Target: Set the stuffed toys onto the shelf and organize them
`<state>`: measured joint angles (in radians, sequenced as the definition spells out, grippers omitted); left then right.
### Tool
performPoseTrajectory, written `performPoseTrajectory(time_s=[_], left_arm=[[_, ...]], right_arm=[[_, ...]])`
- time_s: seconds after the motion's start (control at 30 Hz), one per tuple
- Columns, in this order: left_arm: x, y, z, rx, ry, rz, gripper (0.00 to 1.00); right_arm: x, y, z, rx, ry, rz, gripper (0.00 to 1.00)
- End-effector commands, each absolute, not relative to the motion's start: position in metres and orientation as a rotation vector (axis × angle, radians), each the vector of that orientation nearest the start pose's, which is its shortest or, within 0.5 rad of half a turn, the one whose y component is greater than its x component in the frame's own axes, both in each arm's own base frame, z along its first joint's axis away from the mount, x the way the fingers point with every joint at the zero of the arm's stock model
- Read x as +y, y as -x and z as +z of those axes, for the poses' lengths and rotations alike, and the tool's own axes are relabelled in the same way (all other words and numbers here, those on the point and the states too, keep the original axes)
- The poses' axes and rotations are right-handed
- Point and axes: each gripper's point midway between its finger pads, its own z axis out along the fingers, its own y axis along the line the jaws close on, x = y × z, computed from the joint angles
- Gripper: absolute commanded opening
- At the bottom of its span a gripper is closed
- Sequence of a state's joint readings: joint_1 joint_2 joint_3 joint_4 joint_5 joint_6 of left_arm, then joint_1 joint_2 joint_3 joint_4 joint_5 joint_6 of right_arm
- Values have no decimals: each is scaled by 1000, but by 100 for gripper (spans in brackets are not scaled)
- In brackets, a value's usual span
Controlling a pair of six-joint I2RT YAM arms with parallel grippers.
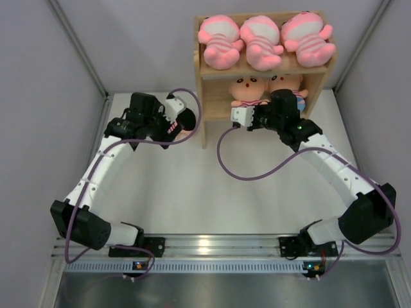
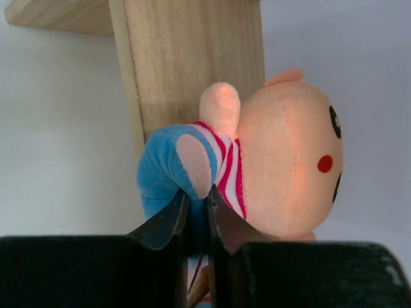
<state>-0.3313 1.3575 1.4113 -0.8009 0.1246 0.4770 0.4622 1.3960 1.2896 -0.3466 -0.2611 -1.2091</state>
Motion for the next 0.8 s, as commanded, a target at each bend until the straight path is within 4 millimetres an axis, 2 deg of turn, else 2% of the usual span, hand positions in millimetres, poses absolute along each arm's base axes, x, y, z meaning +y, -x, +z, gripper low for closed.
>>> performPoseTrajectory(time_s=[0.0,0.03,0.1,0.13,0.17,0.2,0.3,0.33,0.37,0.4,0.47,0.5,0.57,0.6,0.63,0.67,0.7,0.77], left_arm=[[-119,-355,238,2091,-992,-83,85],[-114,-361,229,2120,-986,-64,85],[-108,-373,220,2122,-975,-13,87],[-107,-378,216,2118,-977,6,87],[-107,-382,208,2122,-982,17,88],[-107,-391,209,2094,-970,35,89],[-110,-409,201,2096,-964,51,89],[-112,-416,198,2091,-959,46,89],[-116,-423,201,2078,-959,40,89],[-119,-430,189,2097,-966,28,90],[-126,-442,190,2073,-973,12,90],[-129,-448,179,2086,-989,-1,90],[-137,-458,179,2067,-993,-28,92],[-140,-462,171,2078,-1002,-41,93],[-143,-470,175,2060,-998,-43,99],[-145,-473,174,2055,-1001,-53,98],[-147,-479,163,2066,-1019,-55,99],[-150,-492,167,2044,-1028,-38,99]], right_arm=[[194,-409,301,1230,1494,-268,11],[191,-411,297,1242,1488,-269,18],[187,-413,298,1245,1474,-294,24],[185,-413,295,1249,1477,-306,34],[183,-413,297,1246,1470,-317,38],[183,-410,300,1230,1457,-321,48],[182,-404,310,1208,1428,-313,60],[182,-401,310,1208,1430,-307,68],[183,-399,310,1199,1436,-305,70],[182,-395,312,1191,1439,-306,72],[184,-391,312,1176,1452,-311,76],[184,-388,313,1171,1454,-310,78],[185,-385,315,1165,1453,-311,80],[186,-384,314,1167,1457,-307,81],[188,-382,313,1169,1459,-301,82],[188,-379,316,1163,1453,-300,82],[190,-376,315,1161,1459,-292,82],[190,-372,315,1158,1459,-290,82]])
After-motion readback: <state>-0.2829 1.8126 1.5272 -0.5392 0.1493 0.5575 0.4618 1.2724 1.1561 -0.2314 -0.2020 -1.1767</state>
